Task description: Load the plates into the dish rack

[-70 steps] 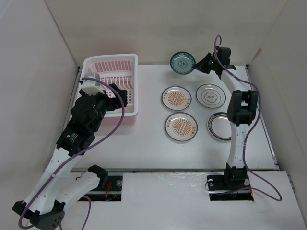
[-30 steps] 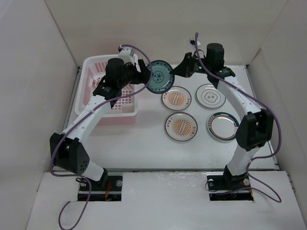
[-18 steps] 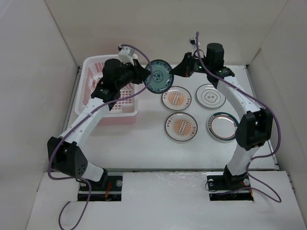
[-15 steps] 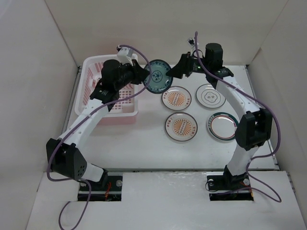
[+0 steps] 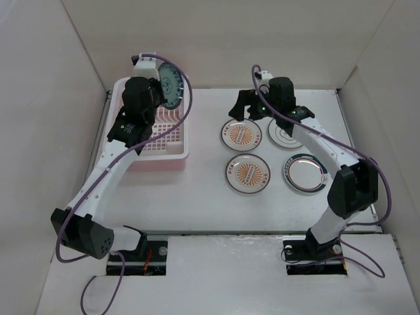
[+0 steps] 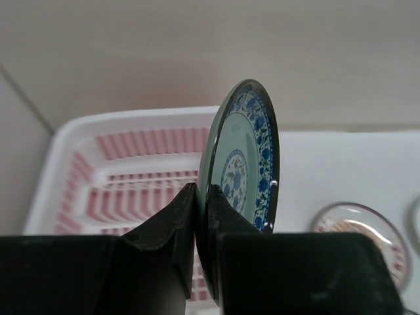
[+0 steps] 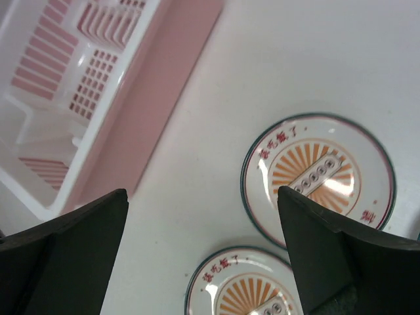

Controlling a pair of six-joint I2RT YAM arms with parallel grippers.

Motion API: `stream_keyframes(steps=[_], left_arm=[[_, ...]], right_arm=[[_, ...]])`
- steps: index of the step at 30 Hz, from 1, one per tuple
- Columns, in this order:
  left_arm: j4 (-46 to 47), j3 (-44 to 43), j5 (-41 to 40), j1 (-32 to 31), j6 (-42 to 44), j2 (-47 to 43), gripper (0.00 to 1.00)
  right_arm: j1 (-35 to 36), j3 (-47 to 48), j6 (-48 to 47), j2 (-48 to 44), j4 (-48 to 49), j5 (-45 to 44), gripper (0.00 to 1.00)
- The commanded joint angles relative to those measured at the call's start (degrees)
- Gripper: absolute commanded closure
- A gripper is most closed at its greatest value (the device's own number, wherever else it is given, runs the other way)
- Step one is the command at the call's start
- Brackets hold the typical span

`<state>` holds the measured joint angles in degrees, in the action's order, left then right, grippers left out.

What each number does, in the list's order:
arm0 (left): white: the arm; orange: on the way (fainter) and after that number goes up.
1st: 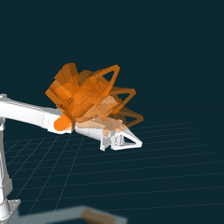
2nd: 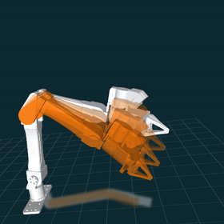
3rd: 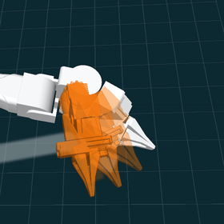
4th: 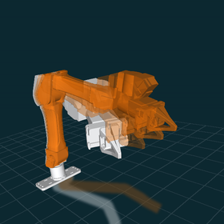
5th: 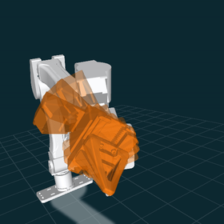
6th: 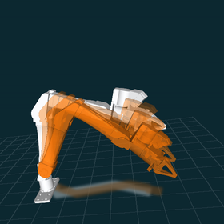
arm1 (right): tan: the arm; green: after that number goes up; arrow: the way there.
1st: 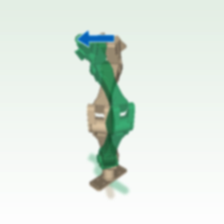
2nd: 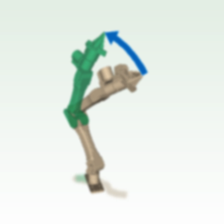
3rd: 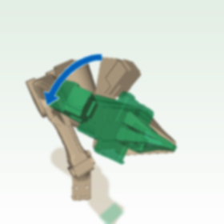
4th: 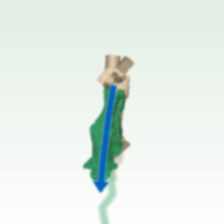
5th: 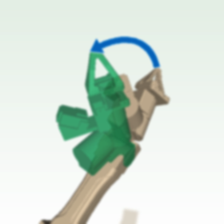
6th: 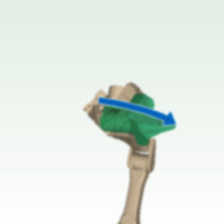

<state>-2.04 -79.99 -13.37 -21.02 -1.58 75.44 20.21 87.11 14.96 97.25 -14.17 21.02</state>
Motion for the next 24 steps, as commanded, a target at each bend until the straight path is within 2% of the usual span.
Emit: stream_keyframes(steps=[1, 6, 12, 15, 19, 21, 24], left_arm=[[5.7, 2.1, -14.8, 2.8, 8.8, -0.3, 1.00], [12.5, 4.4, -23.5, 8.5, 10.1, 4.9, 1.00], [26.9, 12.5, -23.5, 14.2, 15.3, 8.3, 1.00], [29.5, 13.1, -22.3, 16.6, 17.0, 10.5, 1.00], [34.1, 14.0, -24.1, 18.0, 20.8, 14.3, 1.00], [40.0, 16.5, -24.1, 18.0, 22.2, 14.9, 1.00], [45.5, 18.0, -21.5, 18.0, 24.5, 16.3, 1.00]], right_arm=[[5.6, -5.2, -2.9, -5.5, -0.7, -10.7, 0.00], [13.6, -12.7, 0.5, -9.7, 3.1, -14.5, 0.00], [20.9, -16.1, 1.0, -12.4, 4.3, -18.3, 0.00], [22.5, -17.2, 1.0, -13.5, 4.3, -18.3, 0.00], [23.7, -18.6, 1.0, -14.5, 4.9, -18.8, 0.00], [24.2, -19.3, 1.0, -14.5, 4.9, -18.2, 0.00], [24.9, -19.8, 1.0, -14.5, 5.4, -17.7, 0.00]])
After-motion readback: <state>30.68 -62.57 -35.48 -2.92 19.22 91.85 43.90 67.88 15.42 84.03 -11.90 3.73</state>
